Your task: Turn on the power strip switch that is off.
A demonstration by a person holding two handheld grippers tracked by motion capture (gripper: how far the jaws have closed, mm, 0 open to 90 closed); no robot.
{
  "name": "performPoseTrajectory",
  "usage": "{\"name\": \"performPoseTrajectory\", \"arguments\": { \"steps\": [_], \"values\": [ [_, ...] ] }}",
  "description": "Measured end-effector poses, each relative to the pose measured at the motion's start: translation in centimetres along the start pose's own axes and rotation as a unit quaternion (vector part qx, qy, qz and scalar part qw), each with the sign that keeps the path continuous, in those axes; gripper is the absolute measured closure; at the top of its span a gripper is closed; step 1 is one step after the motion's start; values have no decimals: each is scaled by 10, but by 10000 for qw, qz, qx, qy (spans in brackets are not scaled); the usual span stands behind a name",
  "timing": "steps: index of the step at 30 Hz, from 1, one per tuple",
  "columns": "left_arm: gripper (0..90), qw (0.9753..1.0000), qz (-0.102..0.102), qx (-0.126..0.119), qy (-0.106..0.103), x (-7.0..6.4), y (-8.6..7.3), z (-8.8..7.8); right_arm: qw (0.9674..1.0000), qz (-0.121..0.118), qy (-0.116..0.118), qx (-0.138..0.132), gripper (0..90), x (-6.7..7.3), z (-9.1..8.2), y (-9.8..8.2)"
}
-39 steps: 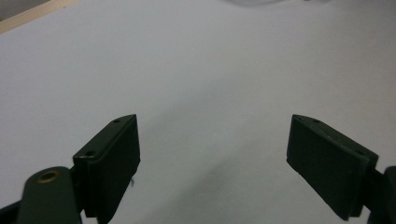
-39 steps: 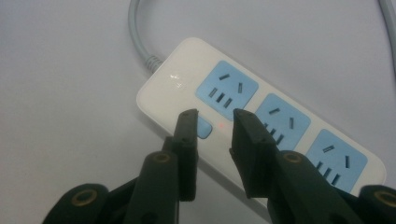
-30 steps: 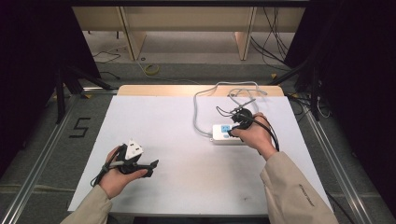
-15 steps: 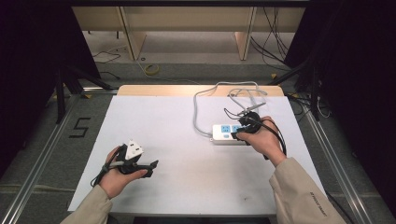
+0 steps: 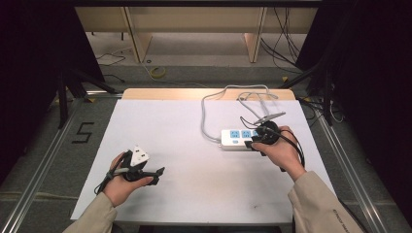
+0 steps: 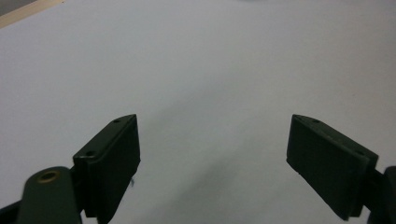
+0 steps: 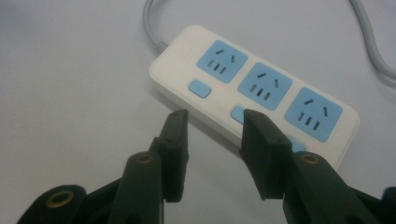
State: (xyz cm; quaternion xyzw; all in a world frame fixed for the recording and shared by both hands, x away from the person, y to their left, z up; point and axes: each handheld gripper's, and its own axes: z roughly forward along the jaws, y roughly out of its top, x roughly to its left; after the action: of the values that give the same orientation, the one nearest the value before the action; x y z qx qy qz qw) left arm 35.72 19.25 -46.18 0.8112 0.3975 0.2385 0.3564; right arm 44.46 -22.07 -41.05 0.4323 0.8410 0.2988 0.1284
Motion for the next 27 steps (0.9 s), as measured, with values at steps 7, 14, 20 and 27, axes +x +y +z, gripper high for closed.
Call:
{"name": "performPoseTrajectory", "arguments": {
  "steps": [7,14,20,27],
  "values": [
    [171,10000,-14,28,-8,1,-1,0,9997,5,16,-251,591,-2,-9,-16],
    [166,10000,-37,32,-18,0,-2,1,9989,102,54,-445,560,-8,-19,-32],
    [164,10000,-39,39,-20,0,-2,1,9980,176,87,-601,522,-10,-26,-49],
    [163,10000,-23,75,-29,1,-2,1,9967,194,126,-780,478,-13,-32,-64]
  ]
}}
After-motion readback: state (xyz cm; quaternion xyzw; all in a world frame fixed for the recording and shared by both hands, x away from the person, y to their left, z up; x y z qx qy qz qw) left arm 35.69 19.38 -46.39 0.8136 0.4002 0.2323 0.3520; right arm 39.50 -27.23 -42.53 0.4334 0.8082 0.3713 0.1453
